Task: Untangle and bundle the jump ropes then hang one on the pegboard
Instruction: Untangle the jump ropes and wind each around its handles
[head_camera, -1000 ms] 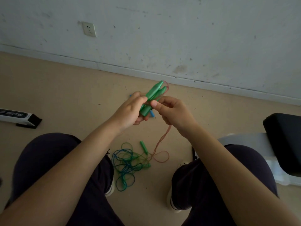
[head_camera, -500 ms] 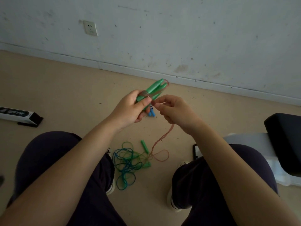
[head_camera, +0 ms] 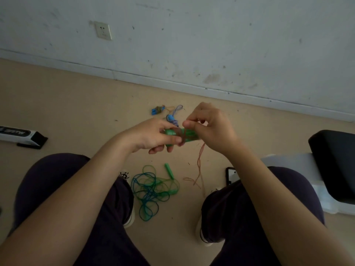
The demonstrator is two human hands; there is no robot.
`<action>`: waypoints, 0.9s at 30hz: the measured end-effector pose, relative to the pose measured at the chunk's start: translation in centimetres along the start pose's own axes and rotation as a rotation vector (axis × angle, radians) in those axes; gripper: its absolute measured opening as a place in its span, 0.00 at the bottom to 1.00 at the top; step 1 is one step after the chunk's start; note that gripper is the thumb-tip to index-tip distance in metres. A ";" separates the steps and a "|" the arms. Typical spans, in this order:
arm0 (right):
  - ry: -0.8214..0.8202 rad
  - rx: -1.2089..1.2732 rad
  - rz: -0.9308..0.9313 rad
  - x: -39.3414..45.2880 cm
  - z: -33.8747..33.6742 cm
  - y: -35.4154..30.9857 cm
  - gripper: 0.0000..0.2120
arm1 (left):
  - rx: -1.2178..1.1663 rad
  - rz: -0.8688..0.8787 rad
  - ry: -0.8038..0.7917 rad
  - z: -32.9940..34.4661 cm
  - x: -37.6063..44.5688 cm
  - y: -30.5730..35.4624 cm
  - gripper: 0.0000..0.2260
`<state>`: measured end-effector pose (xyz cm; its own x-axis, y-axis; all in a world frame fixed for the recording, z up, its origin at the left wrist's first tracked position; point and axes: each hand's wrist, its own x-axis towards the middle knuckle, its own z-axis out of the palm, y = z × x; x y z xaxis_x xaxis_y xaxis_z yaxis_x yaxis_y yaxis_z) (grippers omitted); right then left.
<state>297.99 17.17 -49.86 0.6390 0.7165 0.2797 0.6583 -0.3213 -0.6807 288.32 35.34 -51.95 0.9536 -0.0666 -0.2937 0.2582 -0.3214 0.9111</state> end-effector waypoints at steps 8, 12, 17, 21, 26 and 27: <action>-0.048 0.292 0.232 0.2 1.2 0.6 0.08 | -0.006 0.095 -0.069 0.0 -0.5 -0.2 0.02; -0.116 0.373 0.234 0.3 0.9 0.9 0.10 | 0.005 0.130 -0.054 0.2 -0.5 -0.3 0.02; -0.178 0.451 0.316 0.1 0.8 1.1 0.14 | -0.014 0.162 0.032 0.5 -0.2 -0.3 0.05; -0.221 0.623 0.405 0.2 0.8 1.6 0.14 | -0.032 0.148 0.074 0.6 0.0 -0.3 0.08; -0.204 0.912 0.444 0.4 1.0 1.6 0.06 | -0.128 0.165 0.163 0.8 0.1 -0.2 0.10; -0.196 0.972 0.446 0.4 1.1 1.6 0.06 | -0.163 0.173 0.191 0.9 0.2 -0.2 0.08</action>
<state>298.88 17.63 -51.57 0.6113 0.7708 -0.1794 -0.2684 -0.0114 -0.9632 288.30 34.51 -52.42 0.9935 0.0770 -0.0842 0.0959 -0.1642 0.9817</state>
